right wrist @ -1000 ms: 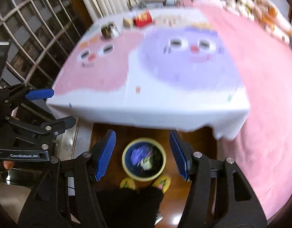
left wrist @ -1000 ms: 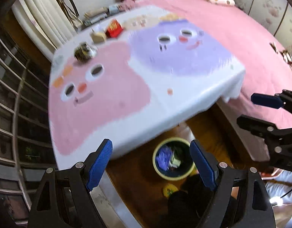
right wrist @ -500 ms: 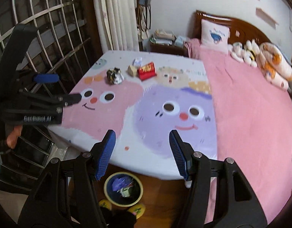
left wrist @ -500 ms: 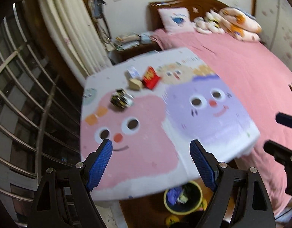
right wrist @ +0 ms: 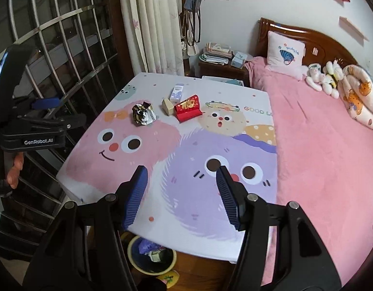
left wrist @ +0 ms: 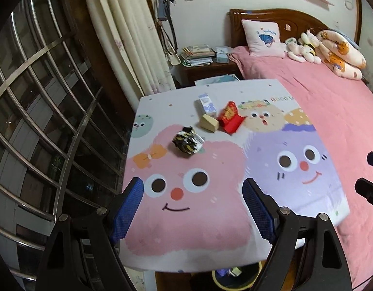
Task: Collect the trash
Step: 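Grasp the black-and-gold wrapper with the left gripper while the right gripper grasps the beige block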
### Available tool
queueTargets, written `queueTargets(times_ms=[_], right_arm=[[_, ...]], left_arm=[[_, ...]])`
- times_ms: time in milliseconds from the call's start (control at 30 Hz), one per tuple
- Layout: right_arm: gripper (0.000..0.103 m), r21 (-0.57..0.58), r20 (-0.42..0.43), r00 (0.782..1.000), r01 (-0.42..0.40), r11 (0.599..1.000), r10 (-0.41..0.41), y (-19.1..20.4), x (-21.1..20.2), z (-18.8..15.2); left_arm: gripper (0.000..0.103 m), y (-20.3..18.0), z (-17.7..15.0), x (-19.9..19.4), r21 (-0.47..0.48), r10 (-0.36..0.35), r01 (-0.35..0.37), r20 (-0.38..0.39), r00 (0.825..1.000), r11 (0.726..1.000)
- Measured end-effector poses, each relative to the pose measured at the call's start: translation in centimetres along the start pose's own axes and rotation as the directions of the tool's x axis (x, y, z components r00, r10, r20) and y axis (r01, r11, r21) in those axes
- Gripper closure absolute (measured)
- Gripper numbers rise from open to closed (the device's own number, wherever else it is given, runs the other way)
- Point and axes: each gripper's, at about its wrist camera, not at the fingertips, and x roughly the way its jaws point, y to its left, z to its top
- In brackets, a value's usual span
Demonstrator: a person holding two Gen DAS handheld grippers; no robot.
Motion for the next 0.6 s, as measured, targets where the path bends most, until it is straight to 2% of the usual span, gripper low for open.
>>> queueTargets(times_ms=[200,300,467,600], right_arm=[[0.047,0.035,-0.034,0.999,-0.013,0.999,0.014,-0.6,5.7,2.5],[0.047,0.129,-0.090,0.995,-0.022,0.991,0.034,-1.3,10.9,3.5],[0.047,0.239,-0.137,0.989,-0.027,0.971,0.061,-1.7,18.0,4.4],[0.047,0.296,-0.154,0.987,-0.005,0.955,0.053,-1.9,23.5,5.6]], left_arm=[[0.018,4.6,1.7,4.0,-0.070,-0.023,0.023,-0.008,1.000,0.997],[0.018,6.6,2.4,6.9,-0.084,-0.043,0.040,-0.029,0.999,0.996],[0.018,9.6,3.4,13.8,-0.091,-0.087,0.079,-0.089,0.992,0.993],[0.018,10.0,4.6,19.5,-0.072,-0.128,0.119,-0.131,0.983,0.990]])
